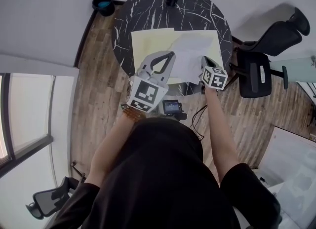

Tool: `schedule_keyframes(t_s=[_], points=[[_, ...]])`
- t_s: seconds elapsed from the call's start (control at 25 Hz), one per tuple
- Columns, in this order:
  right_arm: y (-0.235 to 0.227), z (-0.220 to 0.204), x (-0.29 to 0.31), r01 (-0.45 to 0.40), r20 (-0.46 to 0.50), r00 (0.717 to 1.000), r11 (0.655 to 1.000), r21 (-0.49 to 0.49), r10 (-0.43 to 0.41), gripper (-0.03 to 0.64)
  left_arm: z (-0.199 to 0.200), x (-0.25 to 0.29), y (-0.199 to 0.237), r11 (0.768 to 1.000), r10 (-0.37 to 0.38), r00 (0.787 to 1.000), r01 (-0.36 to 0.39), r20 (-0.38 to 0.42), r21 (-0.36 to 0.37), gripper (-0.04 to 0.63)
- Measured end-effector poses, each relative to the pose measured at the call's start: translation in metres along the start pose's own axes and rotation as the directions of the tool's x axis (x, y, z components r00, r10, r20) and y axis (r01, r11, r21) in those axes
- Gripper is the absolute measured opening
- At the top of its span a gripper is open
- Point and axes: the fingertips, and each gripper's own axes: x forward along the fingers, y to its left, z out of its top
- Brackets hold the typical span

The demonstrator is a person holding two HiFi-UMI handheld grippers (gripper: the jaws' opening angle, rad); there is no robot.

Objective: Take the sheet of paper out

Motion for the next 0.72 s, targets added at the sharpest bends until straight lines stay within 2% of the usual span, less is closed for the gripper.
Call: schedule_keyframes(t_s=[0.16, 0.72], points=[[-0.001, 0.010, -0.015, -0.003, 0.044, 0.999, 1.000, 0.016, 0.002, -0.003, 0.000, -0.001, -0.004, 1.000, 0.006, 1.000, -0.006, -0.003, 0.019, -0.005], [0.007, 0.066, -0.070, -0.007, 0.220, 0.975, 1.000, 0.016, 0.004, -0.003, 0.006, -0.001, -0.007, 1.000, 0.015, 1.000, -0.015, 0.007, 0.004, -0.005]])
